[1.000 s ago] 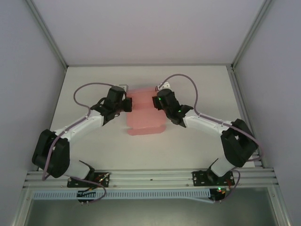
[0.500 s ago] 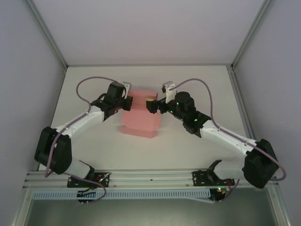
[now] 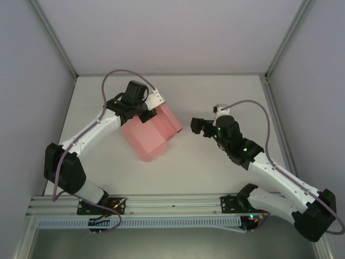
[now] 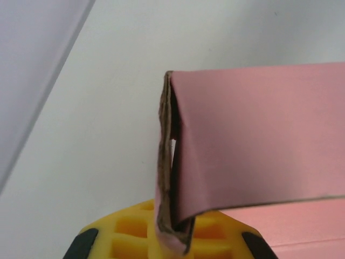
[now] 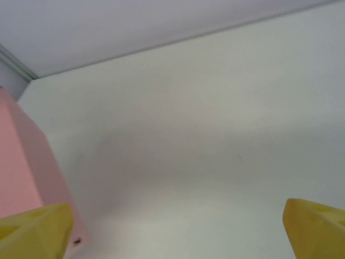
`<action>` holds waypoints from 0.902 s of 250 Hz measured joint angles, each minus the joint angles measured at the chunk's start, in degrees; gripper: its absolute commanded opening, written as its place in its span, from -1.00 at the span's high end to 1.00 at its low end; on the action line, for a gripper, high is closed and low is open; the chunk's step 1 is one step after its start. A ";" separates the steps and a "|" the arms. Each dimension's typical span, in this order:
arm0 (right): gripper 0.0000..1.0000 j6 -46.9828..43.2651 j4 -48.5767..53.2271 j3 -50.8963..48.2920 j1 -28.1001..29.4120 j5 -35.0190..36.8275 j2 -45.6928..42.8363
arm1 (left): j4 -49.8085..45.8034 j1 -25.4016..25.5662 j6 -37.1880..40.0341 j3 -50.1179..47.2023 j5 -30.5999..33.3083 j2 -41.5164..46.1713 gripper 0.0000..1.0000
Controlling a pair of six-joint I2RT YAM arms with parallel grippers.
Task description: Assemble paper box
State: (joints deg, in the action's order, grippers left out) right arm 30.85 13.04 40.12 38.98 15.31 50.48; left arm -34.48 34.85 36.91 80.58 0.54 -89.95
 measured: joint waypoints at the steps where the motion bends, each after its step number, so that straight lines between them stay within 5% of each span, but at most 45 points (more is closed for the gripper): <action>1: -0.99 0.15 0.13 -0.13 0.00 0.04 -0.15 | -0.13 0.13 0.20 0.15 0.15 -0.09 1.00; 69: -0.99 4.81 7.26 -4.57 -0.39 3.87 -11.02 | -6.73 11.78 12.20 2.40 15.98 -12.52 1.00; 226: -1.00 5.57 13.53 -7.21 -0.76 9.88 -23.21 | 2.89 19.71 17.77 4.15 35.36 -31.17 1.00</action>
State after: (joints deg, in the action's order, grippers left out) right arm 36.42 26.57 32.91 38.22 25.19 27.27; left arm -31.59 54.57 54.68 84.73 35.90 -121.12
